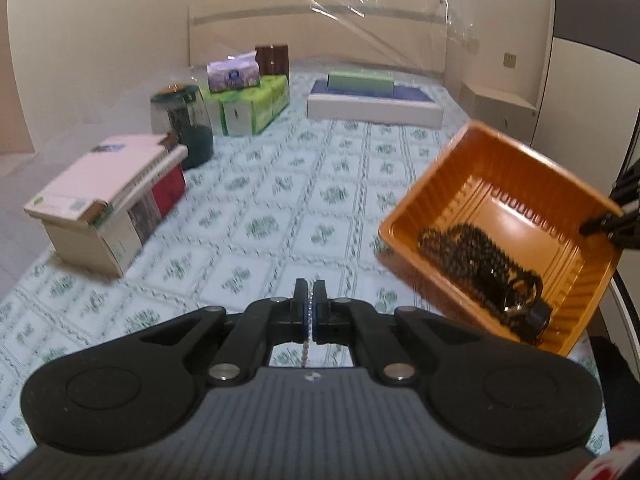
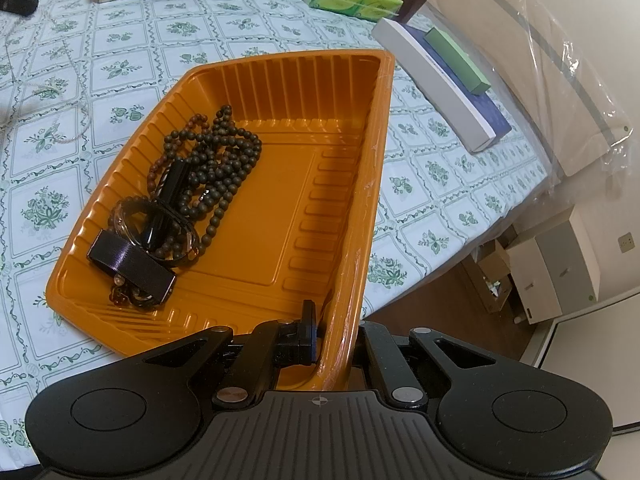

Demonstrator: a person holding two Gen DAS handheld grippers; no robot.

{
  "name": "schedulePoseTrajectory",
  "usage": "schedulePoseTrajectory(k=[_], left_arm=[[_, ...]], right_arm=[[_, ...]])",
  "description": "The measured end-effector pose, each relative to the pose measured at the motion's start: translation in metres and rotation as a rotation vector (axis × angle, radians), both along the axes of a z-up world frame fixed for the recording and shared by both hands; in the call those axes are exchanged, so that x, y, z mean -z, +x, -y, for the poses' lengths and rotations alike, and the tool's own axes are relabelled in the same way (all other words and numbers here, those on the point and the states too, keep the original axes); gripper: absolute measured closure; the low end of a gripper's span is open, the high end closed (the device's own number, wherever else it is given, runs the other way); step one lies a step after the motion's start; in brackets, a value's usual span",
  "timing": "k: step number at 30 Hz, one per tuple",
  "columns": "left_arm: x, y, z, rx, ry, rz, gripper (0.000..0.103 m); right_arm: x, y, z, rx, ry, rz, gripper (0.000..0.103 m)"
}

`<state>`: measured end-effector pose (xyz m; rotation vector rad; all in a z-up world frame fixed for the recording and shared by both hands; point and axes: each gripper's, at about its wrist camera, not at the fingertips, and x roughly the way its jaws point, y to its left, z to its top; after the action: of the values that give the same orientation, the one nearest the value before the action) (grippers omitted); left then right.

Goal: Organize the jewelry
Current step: 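Lift the pearl strand over the tray and release it with the left gripper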

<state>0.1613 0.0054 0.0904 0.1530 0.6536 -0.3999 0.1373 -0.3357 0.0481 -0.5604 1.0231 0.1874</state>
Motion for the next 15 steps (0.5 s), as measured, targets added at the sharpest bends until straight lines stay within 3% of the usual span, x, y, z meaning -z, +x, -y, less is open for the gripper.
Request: schedulePoseTrajectory(k=[15], left_arm=[[-0.02,-0.002,-0.011,-0.005,-0.002,0.027,0.102]], right_arm=[[0.0,0.0,0.0,0.0,0.0,0.0,0.099]])
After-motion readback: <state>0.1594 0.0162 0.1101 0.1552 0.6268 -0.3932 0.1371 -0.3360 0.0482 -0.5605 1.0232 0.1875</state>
